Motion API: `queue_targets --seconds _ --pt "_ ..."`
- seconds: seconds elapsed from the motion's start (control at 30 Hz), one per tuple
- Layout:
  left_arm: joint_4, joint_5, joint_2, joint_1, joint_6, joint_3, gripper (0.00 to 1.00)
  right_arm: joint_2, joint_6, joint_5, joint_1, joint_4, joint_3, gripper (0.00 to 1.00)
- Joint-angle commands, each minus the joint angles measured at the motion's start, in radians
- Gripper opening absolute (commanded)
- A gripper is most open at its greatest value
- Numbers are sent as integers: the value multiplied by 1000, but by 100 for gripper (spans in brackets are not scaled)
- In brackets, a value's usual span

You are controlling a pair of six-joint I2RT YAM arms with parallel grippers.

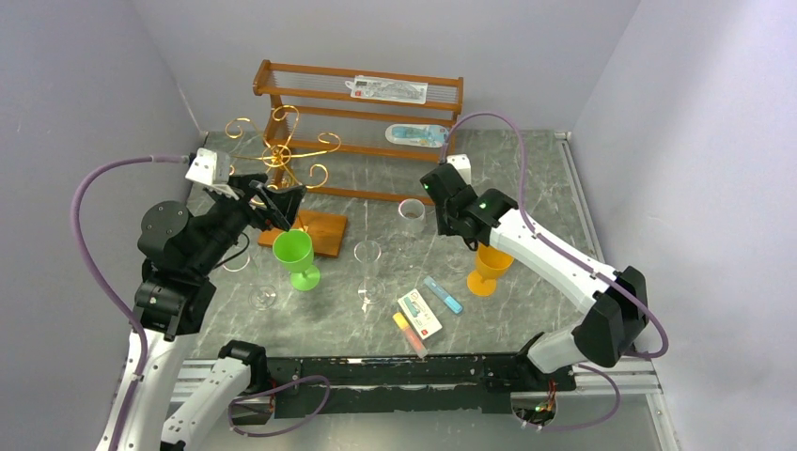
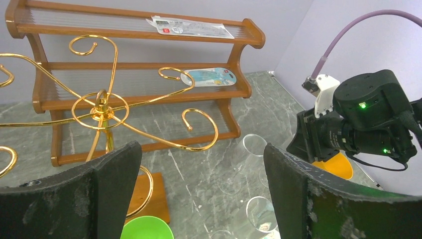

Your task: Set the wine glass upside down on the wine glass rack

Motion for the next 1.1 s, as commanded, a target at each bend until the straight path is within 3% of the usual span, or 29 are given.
queue_targets --seconds 0.0,0.27,0.67,0.83,1.07 --pt "-14 -11 -9 -4 16 -4 96 3 -22 -35 -10 40 -38 31" --pt "7 -10 -9 -4 -8 4 96 -13 -64 -29 -11 81 -60 0" --pt "21 16 29 -4 -158 66 96 -246 -112 30 -10 188 18 0" --pt "59 105 65 -4 -358 79 97 -410 -152 37 -11 345 3 0" --pt "247 216 76 -4 -667 20 96 -608 -242 -95 -10 625 -79 0"
